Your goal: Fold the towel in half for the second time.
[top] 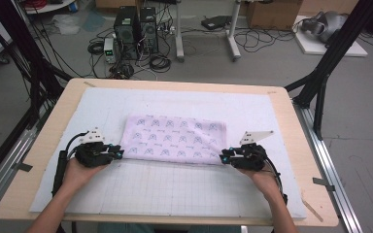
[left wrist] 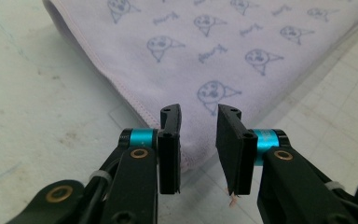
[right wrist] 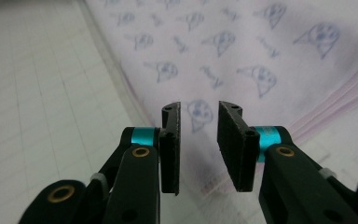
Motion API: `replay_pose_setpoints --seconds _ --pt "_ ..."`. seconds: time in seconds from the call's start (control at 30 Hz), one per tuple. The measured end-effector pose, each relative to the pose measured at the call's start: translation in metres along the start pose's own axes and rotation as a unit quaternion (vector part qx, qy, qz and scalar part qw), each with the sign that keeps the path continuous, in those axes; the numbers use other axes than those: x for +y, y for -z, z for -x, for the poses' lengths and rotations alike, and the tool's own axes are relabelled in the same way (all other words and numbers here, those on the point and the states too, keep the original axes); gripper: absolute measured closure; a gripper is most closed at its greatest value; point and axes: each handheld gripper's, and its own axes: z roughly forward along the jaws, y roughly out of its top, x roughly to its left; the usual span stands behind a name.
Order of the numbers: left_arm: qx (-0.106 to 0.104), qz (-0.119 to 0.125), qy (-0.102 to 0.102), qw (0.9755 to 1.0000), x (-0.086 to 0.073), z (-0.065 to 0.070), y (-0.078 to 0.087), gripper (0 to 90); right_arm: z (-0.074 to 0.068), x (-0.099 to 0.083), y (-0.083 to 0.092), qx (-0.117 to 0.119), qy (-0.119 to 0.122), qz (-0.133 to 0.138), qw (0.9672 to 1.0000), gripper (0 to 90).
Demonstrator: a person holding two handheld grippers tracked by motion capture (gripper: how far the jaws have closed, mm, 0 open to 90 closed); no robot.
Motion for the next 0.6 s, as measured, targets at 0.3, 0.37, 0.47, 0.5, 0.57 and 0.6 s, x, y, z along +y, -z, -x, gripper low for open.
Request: replay_pose_setpoints --seconds 0.3,0.37,0.47,0.5,0.57,0.6 --pt "0.013 -0.038 -0.005 0.9992 -0.006 0.001 -0.013 79.0 0.0 -0.005 -0.02 -0.009 0.001 -0.071 0.9975 72.0" --pt "0.014 -0.04 -0.009 0.999 -0.006 0.001 -0.012 79.1 0.0 -0.006 -0.021 -0.012 0.007 -0.075 0.9971 72.1" --pt "0.015 -0.036 -0.013 0.9991 -0.006 0.004 -0.011 77.3 0.001 -0.007 -0.019 -0.012 0.001 -0.069 0.9975 69.2" --pt "0.013 -0.033 -0.017 0.9992 -0.005 0.005 -0.011 76.0 0.001 -0.006 -0.018 -0.014 0.003 -0.064 0.9978 66.9" --pt "0.011 -0.022 -0.017 0.9996 -0.004 0.006 -0.008 72.8 -0.001 -0.004 -0.016 -0.02 0.002 -0.048 0.9986 62.1" --pt "0.011 -0.018 -0.015 0.9997 -0.003 0.006 -0.007 71.4 -0.001 -0.002 -0.014 -0.024 0.001 -0.04 0.9989 59.3"
